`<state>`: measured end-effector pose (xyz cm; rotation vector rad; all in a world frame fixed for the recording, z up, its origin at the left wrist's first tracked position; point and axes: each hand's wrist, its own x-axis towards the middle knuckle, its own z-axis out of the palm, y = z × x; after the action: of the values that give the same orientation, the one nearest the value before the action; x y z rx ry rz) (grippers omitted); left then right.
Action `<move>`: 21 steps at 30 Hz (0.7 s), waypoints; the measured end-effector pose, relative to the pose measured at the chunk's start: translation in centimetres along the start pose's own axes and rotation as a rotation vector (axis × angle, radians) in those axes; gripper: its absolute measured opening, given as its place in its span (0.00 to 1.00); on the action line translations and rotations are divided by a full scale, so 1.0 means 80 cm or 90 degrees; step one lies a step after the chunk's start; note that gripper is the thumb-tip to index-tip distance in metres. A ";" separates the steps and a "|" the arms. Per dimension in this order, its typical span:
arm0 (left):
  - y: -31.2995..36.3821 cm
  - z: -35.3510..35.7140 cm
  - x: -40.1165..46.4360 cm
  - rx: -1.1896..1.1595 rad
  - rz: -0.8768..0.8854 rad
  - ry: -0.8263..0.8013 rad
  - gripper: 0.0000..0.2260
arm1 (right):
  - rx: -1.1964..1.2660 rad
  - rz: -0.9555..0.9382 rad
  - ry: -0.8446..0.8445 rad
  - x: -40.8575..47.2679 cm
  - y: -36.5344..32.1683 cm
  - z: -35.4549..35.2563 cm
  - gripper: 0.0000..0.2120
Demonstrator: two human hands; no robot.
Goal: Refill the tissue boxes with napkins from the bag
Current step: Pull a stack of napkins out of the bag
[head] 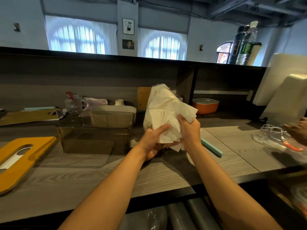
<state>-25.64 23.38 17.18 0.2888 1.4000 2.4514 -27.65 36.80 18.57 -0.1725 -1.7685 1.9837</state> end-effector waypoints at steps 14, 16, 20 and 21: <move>0.002 -0.005 0.012 -0.017 0.110 0.136 0.16 | 0.255 0.071 0.097 0.006 -0.007 -0.025 0.10; 0.004 -0.007 0.013 -0.039 0.139 0.167 0.16 | 0.311 0.056 0.064 0.003 -0.012 -0.030 0.16; 0.004 -0.002 0.009 -0.037 0.171 0.161 0.12 | 0.223 0.098 -0.078 -0.008 -0.010 -0.017 0.15; 0.003 -0.002 0.008 -0.026 0.175 0.156 0.11 | 0.194 0.116 -0.108 -0.010 -0.009 -0.009 0.13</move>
<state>-26.36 23.38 17.31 0.1858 1.4911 2.8170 -26.45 37.17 18.94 -0.0690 -1.5695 2.4345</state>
